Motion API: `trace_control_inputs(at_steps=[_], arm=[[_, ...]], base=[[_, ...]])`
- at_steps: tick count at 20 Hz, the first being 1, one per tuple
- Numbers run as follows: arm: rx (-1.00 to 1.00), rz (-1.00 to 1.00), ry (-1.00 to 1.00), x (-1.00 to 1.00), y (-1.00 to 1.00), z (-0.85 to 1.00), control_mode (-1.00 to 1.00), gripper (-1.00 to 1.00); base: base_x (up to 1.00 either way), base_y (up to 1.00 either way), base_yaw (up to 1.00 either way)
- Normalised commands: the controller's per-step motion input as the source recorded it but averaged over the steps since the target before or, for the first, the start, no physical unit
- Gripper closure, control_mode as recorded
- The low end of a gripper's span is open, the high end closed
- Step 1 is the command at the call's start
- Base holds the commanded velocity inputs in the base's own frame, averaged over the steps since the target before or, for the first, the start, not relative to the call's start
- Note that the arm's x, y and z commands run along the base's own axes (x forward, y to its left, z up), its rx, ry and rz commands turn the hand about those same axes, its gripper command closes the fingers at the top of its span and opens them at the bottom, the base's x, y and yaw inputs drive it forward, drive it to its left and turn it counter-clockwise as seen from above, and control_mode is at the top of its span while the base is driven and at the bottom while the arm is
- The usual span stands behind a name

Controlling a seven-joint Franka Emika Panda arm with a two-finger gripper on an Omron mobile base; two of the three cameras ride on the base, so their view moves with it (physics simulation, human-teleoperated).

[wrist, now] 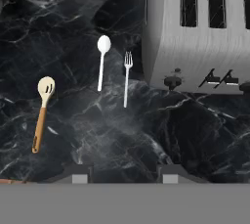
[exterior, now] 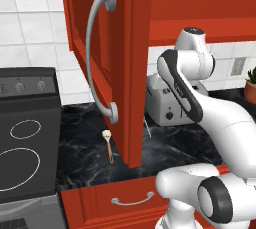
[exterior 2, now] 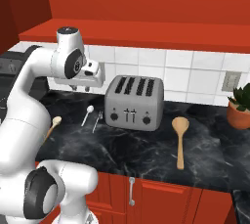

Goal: Organize the utensils by type. Pick up the wooden spoons from the counter and place them in the open cabinet. Then pick up the metallic utensils from the counter and place them in the open drawer.

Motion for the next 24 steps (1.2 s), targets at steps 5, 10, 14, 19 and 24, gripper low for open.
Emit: trace_control_inputs(at_steps=[5, 10, 14, 19, 24], arm=[[0.01, 0.0, -0.01, -0.13, -0.07, -0.01, -1.0, -1.0], [0.03, -0.01, 0.0, -0.27, -0.32, -0.14, -1.0, -1.0], [0.01, 0.0, -0.02, -0.35, -0.43, -0.06, -1.0, -1.0], [0.0, 0.0, -0.07, -0.37, -0.6, -0.18, -1.0, -1.0], [0.0, 0.0, -0.18, -0.37, -0.7, -0.18, -1.0, -1.0]], base=[[0.0, 0.0, 0.0], [0.0, 0.0, 0.0], [0.0, 0.0, 0.0], [0.0, 0.0, 0.0], [0.0, 0.0, 0.0]])
